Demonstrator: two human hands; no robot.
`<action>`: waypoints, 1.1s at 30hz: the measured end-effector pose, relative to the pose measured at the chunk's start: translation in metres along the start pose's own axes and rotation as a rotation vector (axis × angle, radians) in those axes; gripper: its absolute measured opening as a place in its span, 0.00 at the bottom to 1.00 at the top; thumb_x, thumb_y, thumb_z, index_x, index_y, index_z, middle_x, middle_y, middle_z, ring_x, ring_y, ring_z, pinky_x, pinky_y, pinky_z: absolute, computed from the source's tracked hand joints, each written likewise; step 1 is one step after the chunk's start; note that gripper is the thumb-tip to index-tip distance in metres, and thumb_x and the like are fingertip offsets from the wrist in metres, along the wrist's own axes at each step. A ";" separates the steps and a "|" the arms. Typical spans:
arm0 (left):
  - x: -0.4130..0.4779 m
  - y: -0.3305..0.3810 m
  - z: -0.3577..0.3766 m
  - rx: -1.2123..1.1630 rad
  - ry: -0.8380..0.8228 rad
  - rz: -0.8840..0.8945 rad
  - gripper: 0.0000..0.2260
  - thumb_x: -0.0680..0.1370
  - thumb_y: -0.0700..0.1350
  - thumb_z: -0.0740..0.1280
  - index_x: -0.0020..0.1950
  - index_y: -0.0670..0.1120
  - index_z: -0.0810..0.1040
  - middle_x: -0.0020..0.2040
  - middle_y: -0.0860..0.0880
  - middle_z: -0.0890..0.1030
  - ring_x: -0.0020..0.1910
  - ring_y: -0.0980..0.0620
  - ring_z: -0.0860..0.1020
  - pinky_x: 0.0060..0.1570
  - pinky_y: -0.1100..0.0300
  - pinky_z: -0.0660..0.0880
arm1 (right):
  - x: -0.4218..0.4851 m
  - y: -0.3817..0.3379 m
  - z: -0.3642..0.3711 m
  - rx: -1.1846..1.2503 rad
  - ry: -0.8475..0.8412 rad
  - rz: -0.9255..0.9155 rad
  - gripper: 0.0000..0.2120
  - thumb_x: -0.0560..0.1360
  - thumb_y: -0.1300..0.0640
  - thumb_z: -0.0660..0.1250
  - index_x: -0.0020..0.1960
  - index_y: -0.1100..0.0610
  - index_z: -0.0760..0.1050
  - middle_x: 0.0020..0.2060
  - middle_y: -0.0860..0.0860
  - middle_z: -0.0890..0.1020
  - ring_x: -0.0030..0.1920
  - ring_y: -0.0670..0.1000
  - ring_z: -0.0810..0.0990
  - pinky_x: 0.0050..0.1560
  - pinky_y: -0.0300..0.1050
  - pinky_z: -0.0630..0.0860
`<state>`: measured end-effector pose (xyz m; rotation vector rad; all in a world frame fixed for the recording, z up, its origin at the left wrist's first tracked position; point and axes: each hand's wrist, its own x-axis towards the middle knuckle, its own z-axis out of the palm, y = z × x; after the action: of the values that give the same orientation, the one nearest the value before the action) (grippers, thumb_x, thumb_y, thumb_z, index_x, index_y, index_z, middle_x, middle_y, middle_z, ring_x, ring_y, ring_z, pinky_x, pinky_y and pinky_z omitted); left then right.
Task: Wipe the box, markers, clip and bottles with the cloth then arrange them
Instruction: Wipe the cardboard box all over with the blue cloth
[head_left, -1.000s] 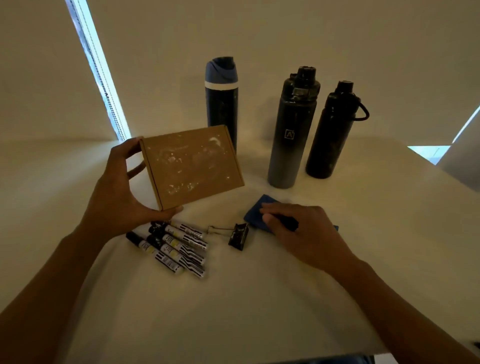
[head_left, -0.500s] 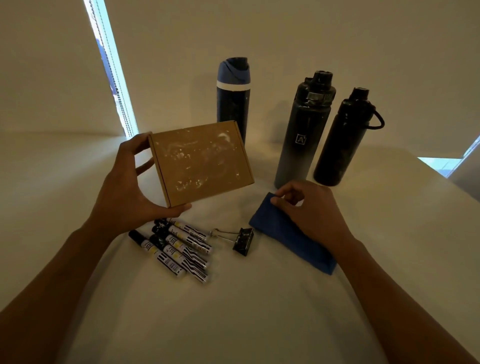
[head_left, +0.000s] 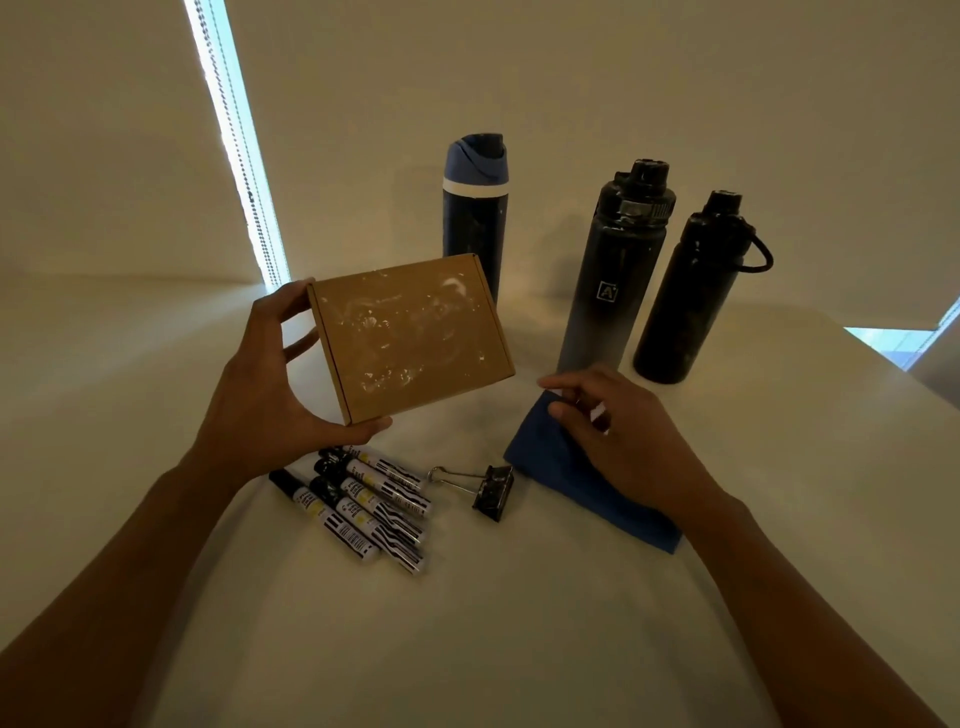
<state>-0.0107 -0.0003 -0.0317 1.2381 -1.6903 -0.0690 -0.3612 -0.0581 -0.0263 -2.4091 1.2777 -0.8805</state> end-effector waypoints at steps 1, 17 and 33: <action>0.000 0.000 0.000 -0.001 0.000 -0.001 0.61 0.55 0.51 0.89 0.80 0.45 0.60 0.75 0.55 0.68 0.76 0.56 0.68 0.72 0.64 0.70 | 0.001 0.001 0.003 -0.026 -0.049 -0.012 0.12 0.82 0.49 0.62 0.64 0.43 0.76 0.52 0.41 0.76 0.50 0.39 0.77 0.51 0.32 0.75; 0.002 -0.004 -0.002 -0.002 0.026 -0.035 0.60 0.55 0.52 0.88 0.81 0.46 0.60 0.76 0.57 0.67 0.76 0.58 0.68 0.71 0.65 0.70 | 0.021 -0.025 -0.071 0.173 0.433 -0.121 0.07 0.79 0.52 0.68 0.56 0.49 0.74 0.50 0.45 0.80 0.49 0.44 0.81 0.45 0.42 0.80; 0.001 0.002 0.001 -0.022 0.039 -0.061 0.61 0.54 0.51 0.89 0.81 0.47 0.60 0.77 0.57 0.66 0.75 0.61 0.69 0.72 0.50 0.72 | -0.009 0.016 -0.039 0.155 -0.349 0.084 0.07 0.70 0.39 0.74 0.47 0.38 0.83 0.45 0.39 0.81 0.46 0.43 0.78 0.42 0.37 0.71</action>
<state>-0.0130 -0.0007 -0.0306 1.2662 -1.6142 -0.0995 -0.3998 -0.0589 -0.0074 -2.2444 1.1239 -0.4867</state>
